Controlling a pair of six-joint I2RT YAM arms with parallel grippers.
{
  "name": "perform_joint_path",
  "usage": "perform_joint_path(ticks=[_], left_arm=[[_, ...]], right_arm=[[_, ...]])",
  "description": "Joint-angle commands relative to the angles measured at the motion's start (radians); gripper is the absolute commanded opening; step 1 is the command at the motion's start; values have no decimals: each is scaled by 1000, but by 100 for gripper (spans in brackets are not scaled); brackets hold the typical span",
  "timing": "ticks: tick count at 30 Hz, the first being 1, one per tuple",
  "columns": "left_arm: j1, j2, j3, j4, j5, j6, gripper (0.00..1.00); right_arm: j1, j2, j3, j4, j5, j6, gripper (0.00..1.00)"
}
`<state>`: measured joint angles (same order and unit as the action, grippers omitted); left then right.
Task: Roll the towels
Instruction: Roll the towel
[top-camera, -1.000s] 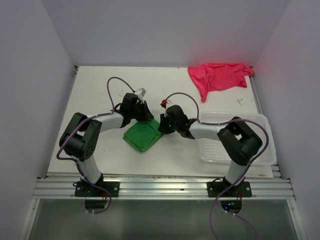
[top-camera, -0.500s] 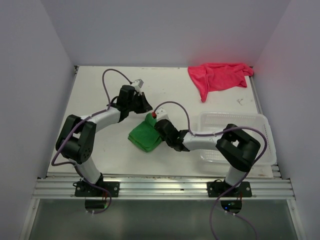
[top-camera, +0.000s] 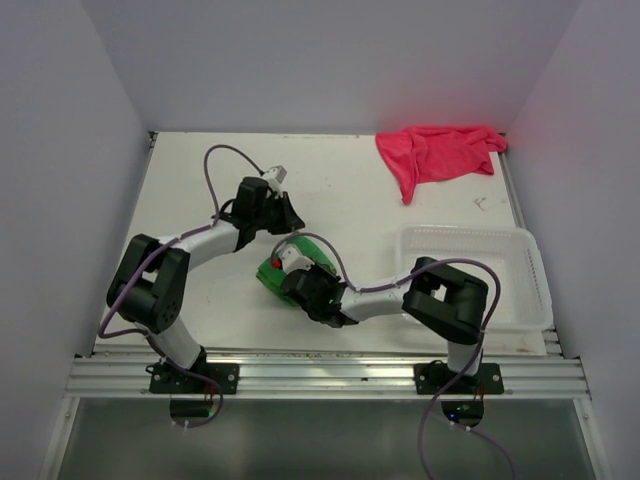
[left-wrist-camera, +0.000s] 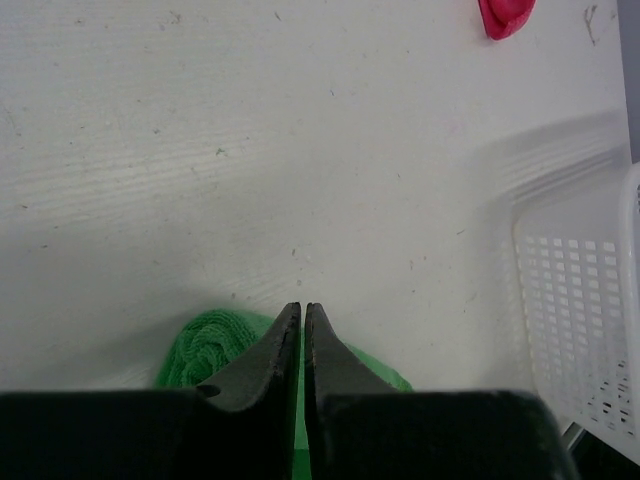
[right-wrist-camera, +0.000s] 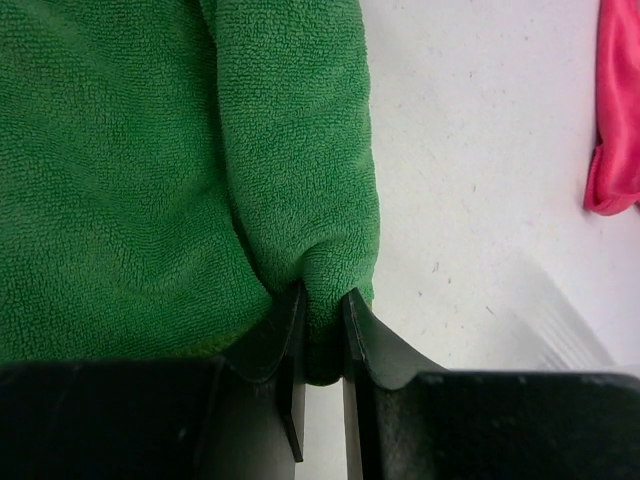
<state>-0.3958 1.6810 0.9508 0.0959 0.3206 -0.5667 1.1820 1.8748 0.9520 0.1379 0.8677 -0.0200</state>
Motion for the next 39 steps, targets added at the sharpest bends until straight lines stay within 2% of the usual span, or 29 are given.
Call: perform_joint_path(ticks=[1, 10, 16, 25, 34, 39], left_arm=[[-24, -41, -10, 53, 23, -21, 9], [-86, -58, -67, 70, 5, -22, 9], [-89, -73, -139, 97, 2, -35, 9], [-86, -1, -153, 110, -52, -9, 8], [-78, 23, -210, 140, -106, 13, 8], [-72, 36, -244, 166, -112, 11, 5]], right_arm=[[25, 55, 47, -24, 57, -49, 0], [33, 98, 103, -83, 59, -28, 0], [31, 103, 117, -104, 40, 9, 0], [31, 75, 110, -100, 5, 45, 0], [-19, -98, 47, -95, -96, 161, 19], [-65, -178, 11, -101, -202, 218, 25]])
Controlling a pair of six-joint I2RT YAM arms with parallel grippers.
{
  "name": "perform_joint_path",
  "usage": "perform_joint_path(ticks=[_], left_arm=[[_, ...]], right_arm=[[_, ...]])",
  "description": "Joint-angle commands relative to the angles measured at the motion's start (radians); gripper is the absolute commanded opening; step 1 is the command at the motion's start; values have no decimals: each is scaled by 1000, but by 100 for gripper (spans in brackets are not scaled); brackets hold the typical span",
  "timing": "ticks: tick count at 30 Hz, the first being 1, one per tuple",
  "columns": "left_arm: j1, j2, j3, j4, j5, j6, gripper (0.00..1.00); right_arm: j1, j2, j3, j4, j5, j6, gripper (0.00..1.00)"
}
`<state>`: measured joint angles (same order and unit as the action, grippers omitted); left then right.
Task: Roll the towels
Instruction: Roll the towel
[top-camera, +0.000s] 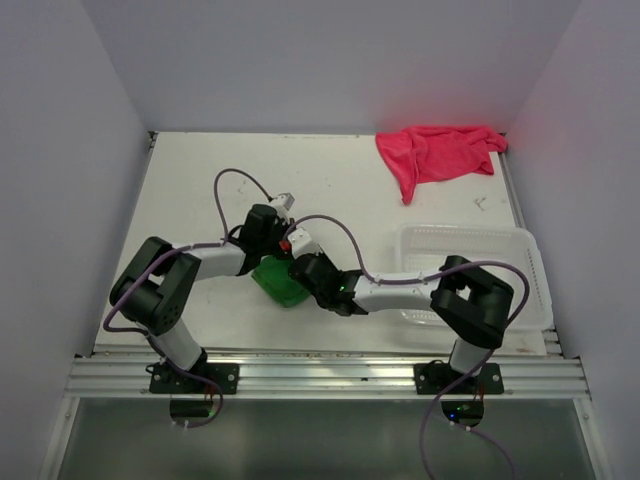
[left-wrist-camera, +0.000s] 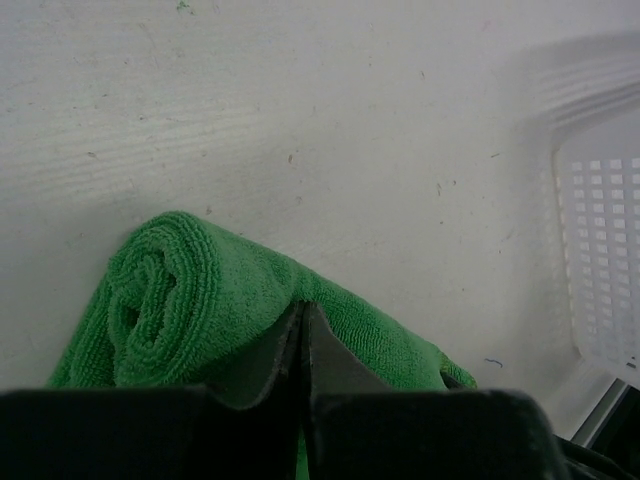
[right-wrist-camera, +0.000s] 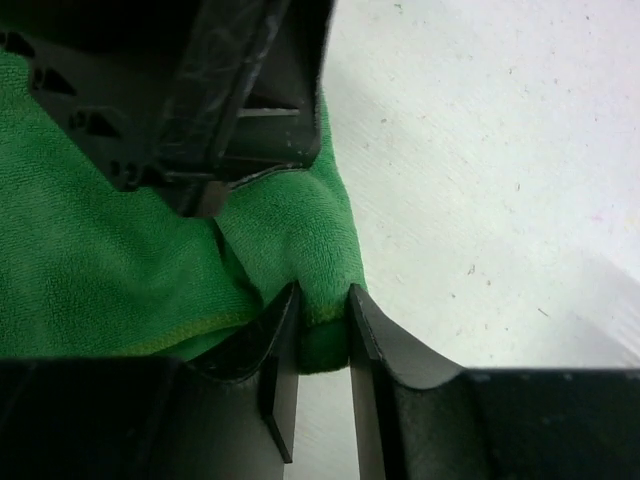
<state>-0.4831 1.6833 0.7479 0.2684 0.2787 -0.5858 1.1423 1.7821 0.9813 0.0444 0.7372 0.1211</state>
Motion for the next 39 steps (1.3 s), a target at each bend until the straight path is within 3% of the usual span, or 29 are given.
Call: perform_joint_path(ticks=[1, 11, 18, 22, 33, 36, 39], left_arm=[[15, 33, -45, -3, -69, 29, 5], [15, 4, -76, 8, -59, 18, 5], [15, -16, -97, 25, -52, -2, 5], [15, -22, -110, 29, -47, -5, 4], [15, -37, -150, 49, -47, -14, 4], [15, -40, -154, 52, -49, -16, 4], [15, -40, -156, 58, -47, -20, 4]], right_arm=[[-32, -101, -26, -6, -88, 86, 28], [-177, -260, -119, 37, -402, 253, 43], [-299, -225, -113, 75, -639, 393, 48], [-312, -178, -115, 66, -650, 410, 52], [-334, -66, -156, 127, -754, 439, 53], [-334, -55, -162, 140, -780, 446, 49], [-334, -47, -171, 158, -798, 454, 37]])
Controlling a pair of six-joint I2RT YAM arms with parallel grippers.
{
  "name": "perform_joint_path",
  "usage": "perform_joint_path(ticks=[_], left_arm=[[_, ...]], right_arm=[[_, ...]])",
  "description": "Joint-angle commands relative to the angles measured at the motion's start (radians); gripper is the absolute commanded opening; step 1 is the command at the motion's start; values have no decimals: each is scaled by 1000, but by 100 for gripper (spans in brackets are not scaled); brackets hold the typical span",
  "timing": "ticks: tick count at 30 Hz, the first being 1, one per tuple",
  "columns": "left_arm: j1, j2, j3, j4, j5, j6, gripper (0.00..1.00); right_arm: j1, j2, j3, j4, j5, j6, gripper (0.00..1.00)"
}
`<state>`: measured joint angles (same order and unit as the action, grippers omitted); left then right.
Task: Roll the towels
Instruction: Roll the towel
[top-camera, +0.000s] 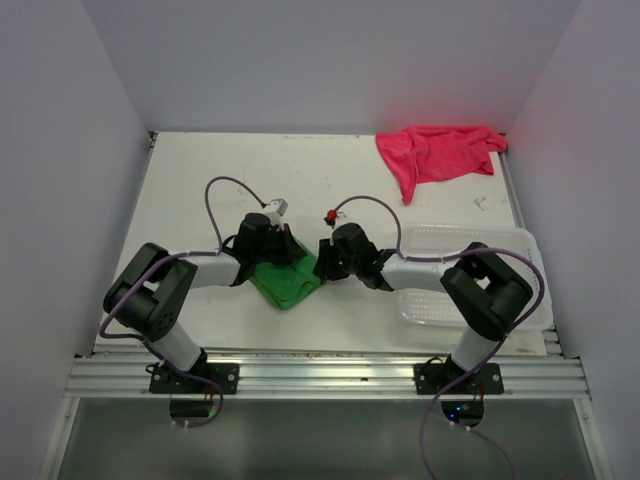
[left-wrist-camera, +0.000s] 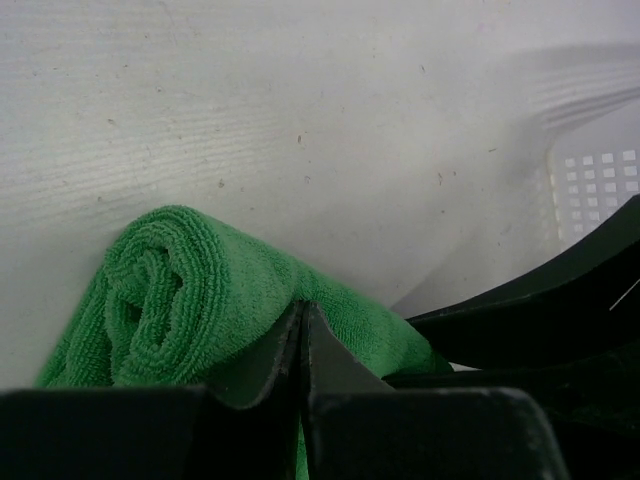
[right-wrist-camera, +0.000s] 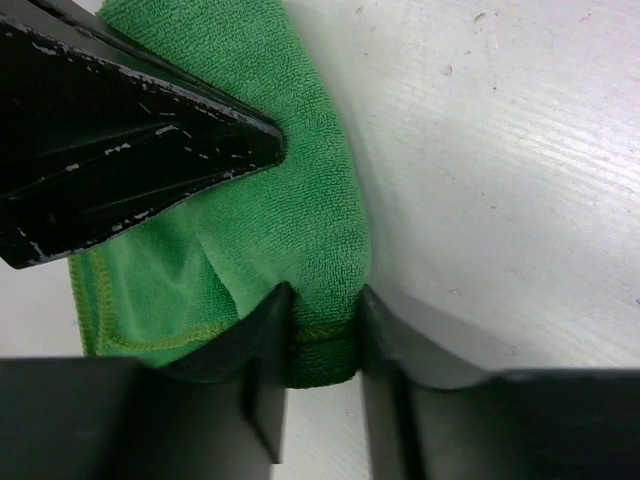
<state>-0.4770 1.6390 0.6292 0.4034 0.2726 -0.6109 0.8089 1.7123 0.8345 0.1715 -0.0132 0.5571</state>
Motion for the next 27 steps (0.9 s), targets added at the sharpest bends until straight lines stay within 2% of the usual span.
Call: perform_joint_path(ticks=[1, 2, 3, 7, 13, 17, 27], left_arm=[[9, 4, -36, -75, -38, 7, 4], [9, 4, -26, -78, -38, 7, 4], [9, 7, -14, -87, -39, 17, 4], [24, 4, 67, -143, -33, 37, 5], [46, -19, 210, -216, -30, 43, 8], [48, -27, 248, -235, -26, 43, 8], [46, -68, 218, -224, 4, 23, 8]], right_arm=[[-1, 23, -28, 34, -48, 18, 28], [-1, 20, -34, 37, -44, 18, 23], [-1, 17, -37, 39, -33, 15, 14], [6, -17, -40, 8, 48, -32, 0], [81, -80, -8, -82, 367, -155, 0], [151, -77, 21, -115, 556, -242, 0], [288, -25, 37, -75, 829, -364, 0]])
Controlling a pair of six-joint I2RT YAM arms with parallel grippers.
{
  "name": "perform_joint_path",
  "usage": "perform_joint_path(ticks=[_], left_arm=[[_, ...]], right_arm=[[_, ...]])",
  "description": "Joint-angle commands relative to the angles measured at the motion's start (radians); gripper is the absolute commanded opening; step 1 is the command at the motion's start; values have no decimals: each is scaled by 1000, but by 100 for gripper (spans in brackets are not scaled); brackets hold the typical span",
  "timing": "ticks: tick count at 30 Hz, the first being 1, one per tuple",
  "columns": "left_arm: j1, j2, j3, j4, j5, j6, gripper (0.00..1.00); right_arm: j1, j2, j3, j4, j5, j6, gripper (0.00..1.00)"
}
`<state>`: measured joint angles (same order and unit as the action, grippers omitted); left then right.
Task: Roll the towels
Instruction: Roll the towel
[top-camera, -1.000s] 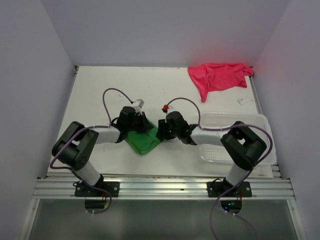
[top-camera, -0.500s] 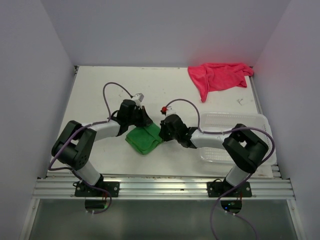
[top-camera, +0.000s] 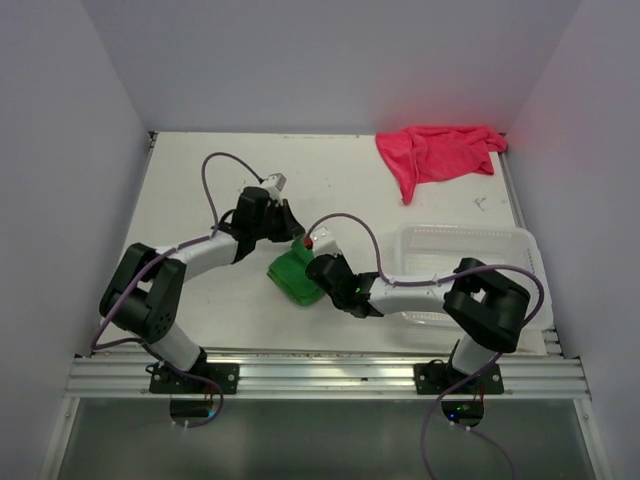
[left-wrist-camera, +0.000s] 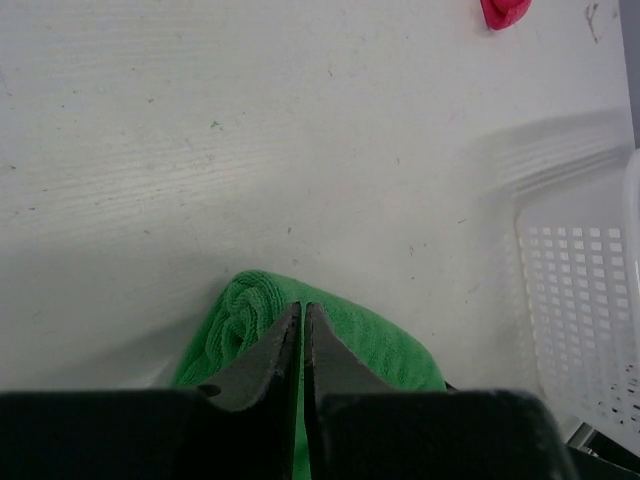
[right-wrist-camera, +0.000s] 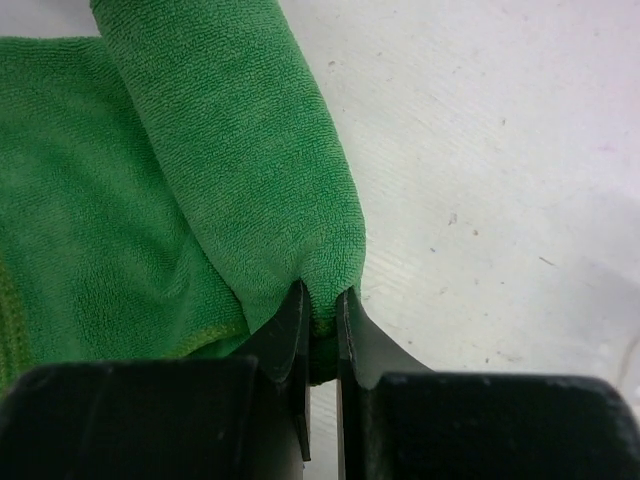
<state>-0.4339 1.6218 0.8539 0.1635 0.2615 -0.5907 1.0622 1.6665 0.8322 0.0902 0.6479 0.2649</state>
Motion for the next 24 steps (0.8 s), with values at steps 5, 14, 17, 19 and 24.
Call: perform_joint_path(ticks=[5, 14, 17, 19, 24], left_arm=[[-9, -57, -24, 34, 25, -6, 8], [-42, -79, -9, 25, 30, -4, 8], [-60, -85, -21, 24, 25, -7, 8], [-69, -86, -42, 25, 21, -12, 8], [-81, -80, -108, 51, 7, -21, 8]], right_arm=[[110, 110, 79, 29, 309, -168, 0], [209, 226, 139, 43, 447, -300, 0], [238, 266, 169, 29, 469, -325, 0], [249, 291, 195, 2, 472, -320, 0], [263, 317, 220, -30, 450, -297, 0]])
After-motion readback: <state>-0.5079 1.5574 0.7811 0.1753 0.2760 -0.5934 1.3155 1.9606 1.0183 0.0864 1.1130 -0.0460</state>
